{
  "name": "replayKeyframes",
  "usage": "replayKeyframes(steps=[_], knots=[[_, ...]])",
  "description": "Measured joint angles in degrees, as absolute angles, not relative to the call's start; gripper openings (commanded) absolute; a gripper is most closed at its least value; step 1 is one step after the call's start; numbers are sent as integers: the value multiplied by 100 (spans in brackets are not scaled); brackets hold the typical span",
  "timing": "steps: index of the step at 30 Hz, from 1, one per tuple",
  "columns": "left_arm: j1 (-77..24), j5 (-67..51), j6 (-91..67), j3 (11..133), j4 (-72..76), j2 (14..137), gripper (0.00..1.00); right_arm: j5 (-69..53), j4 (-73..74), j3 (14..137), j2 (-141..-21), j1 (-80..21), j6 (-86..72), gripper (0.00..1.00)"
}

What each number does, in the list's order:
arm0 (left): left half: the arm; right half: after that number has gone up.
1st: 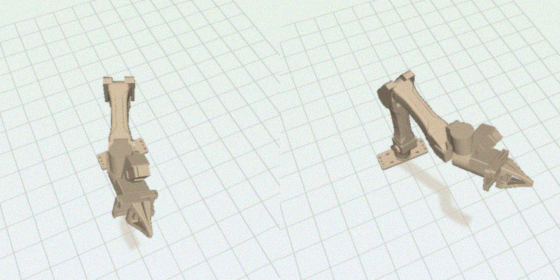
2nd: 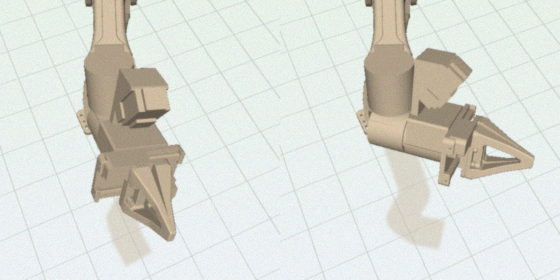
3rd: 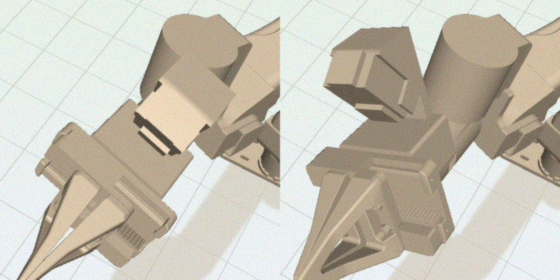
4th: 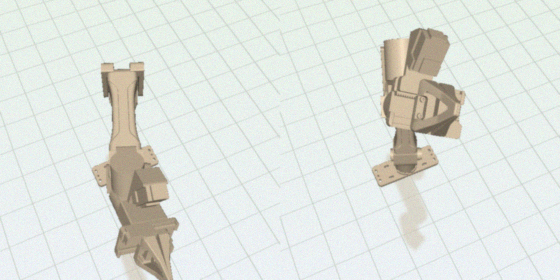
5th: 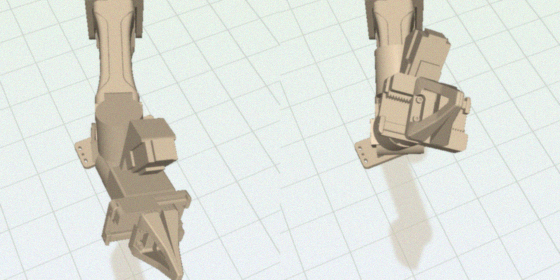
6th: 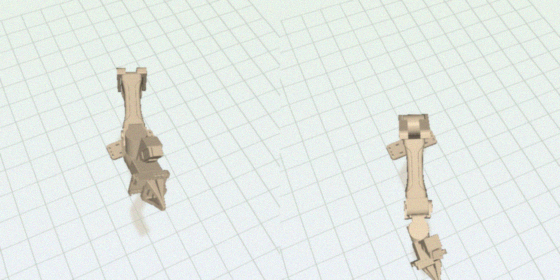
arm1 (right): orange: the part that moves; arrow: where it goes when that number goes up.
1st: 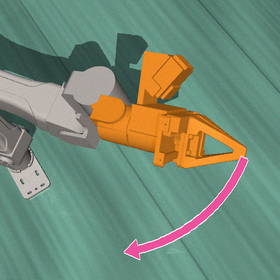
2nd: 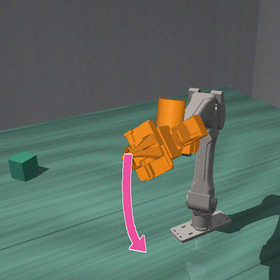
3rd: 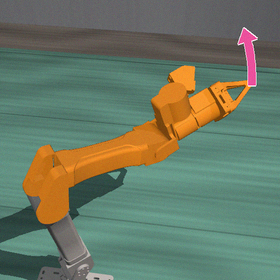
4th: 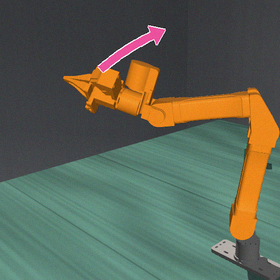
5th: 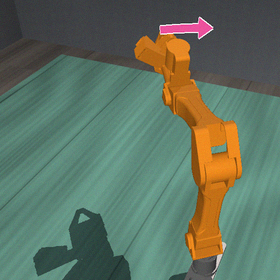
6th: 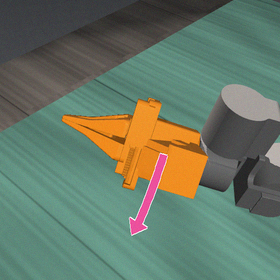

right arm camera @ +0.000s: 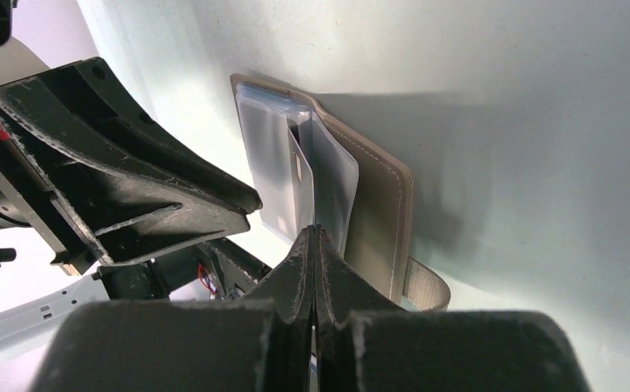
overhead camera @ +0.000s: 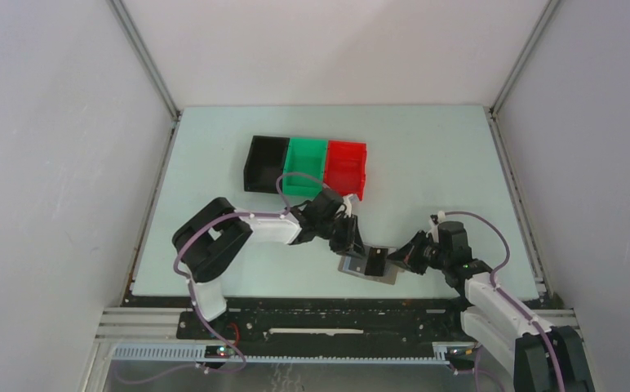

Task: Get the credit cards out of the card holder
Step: Remove the credit card from the card holder.

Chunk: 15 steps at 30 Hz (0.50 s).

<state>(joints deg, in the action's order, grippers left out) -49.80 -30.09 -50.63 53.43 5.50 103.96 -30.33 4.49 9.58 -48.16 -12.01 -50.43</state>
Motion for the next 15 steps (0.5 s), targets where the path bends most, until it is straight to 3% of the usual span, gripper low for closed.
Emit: replayKeyframes(steps=[12, 15], knots=[[-4980, -3175, -5127, 5349, 731, 10766, 16, -3146, 244, 958, -5046, -1201, -5135, 0], [-4982, -3205, -5164, 5402, 742, 10836, 16, -3186, 132, 958, -5105, -1201, -5159, 7]])
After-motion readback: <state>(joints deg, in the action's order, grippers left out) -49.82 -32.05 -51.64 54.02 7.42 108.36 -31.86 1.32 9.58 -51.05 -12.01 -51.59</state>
